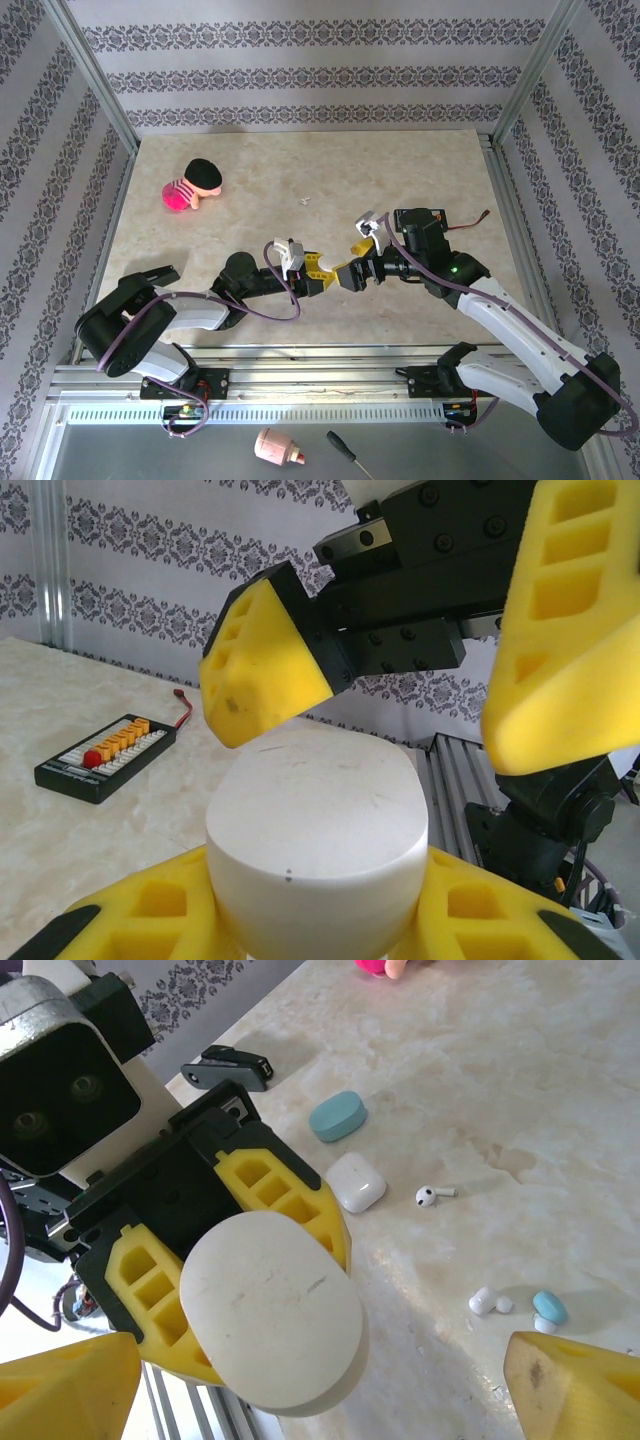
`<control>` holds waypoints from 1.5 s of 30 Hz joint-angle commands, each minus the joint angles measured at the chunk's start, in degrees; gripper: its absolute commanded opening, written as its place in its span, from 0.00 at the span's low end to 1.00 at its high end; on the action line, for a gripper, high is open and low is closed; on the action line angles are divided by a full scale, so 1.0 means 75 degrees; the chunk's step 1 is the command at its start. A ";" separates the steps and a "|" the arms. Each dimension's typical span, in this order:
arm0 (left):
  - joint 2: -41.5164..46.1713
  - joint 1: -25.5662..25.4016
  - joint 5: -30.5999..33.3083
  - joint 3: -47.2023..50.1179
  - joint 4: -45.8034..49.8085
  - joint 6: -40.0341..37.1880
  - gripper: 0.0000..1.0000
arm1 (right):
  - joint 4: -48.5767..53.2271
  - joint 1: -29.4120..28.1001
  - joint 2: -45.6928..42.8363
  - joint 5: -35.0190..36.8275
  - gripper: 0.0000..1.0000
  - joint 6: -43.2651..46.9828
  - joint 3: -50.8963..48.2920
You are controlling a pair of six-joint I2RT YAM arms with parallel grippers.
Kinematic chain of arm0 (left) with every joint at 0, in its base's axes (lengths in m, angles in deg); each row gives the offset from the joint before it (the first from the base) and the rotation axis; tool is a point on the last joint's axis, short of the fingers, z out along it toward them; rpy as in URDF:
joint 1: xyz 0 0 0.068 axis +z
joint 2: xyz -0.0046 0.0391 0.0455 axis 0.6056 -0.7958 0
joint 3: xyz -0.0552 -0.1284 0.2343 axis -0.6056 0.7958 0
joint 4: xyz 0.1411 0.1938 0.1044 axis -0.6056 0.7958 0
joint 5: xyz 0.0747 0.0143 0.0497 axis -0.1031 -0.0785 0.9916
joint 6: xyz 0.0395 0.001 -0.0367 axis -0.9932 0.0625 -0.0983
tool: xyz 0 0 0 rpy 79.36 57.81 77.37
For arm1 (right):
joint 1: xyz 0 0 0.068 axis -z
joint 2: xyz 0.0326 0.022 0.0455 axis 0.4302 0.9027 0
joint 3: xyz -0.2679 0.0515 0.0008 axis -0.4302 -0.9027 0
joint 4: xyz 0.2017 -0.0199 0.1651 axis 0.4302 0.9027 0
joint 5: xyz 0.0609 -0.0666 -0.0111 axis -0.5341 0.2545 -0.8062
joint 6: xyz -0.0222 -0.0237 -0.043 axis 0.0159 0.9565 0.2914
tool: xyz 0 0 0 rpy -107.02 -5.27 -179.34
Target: Insert the wireless bluetooth earbuds into the charging case
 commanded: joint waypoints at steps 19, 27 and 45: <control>-0.0014 0.0108 -0.0269 -0.0209 -0.0475 0.0399 0.28 | -0.0045 -0.0098 0.0356 0.0536 0.93 0.0163 0.0256; -0.0031 0.0099 -0.0501 -0.0207 -0.0454 0.0273 0.28 | -0.0357 0.0058 0.0309 0.0660 0.92 -0.0123 0.0235; -0.0008 0.0101 -0.0563 -0.0102 -0.0489 0.0031 0.28 | -0.0605 0.0282 0.0413 0.0737 0.91 -0.0575 0.0426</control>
